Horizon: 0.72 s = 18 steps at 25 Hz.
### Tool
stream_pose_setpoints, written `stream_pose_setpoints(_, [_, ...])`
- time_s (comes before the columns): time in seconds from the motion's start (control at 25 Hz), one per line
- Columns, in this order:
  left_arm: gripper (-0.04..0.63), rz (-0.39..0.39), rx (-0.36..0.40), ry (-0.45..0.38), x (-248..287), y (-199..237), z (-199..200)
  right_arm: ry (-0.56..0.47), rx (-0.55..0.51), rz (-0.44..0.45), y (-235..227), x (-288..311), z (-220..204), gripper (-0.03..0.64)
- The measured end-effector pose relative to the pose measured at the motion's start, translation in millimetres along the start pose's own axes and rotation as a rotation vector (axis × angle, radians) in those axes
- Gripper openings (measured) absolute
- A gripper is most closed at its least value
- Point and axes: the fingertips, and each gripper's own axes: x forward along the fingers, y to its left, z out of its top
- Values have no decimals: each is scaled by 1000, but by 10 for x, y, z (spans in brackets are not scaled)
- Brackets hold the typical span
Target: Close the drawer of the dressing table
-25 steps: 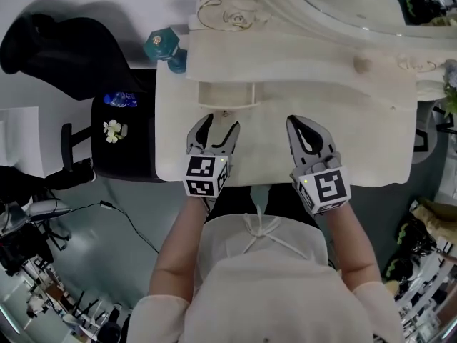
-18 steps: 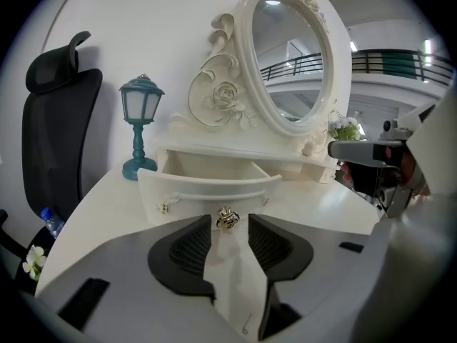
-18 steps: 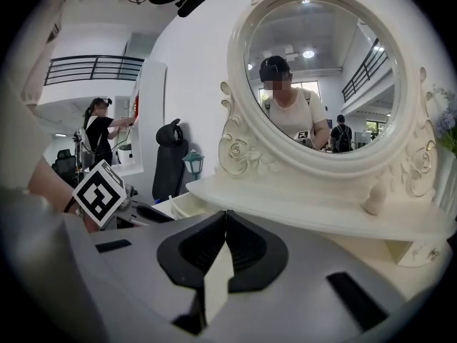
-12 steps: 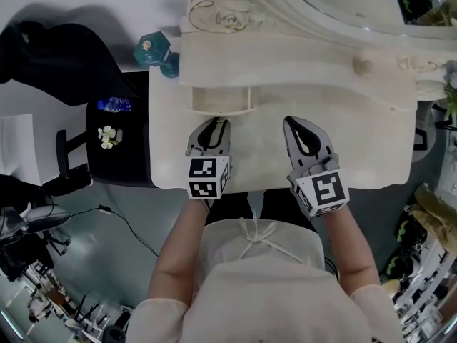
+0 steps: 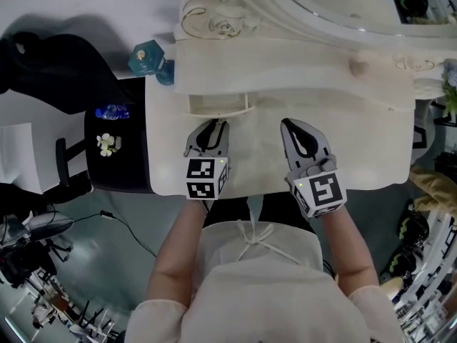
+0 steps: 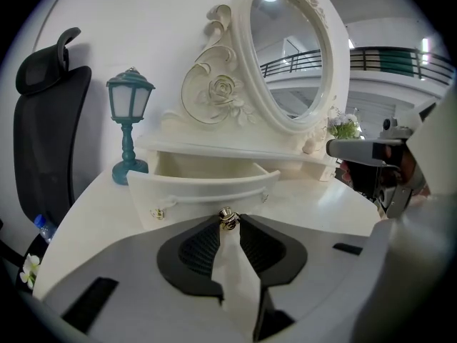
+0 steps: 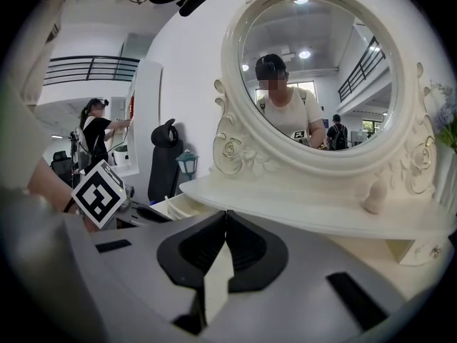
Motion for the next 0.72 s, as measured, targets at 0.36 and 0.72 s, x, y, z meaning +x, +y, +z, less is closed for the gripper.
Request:
stream_pose_setpoints(0.36, [100, -8, 13, -1, 129, 80, 113, 0, 11, -17, -52, 60, -4, 6])
stream_pose_setpoints(0.72, [100, -19, 8, -13, 254, 173, 255, -9, 11, -26, -60, 176, 34, 6])
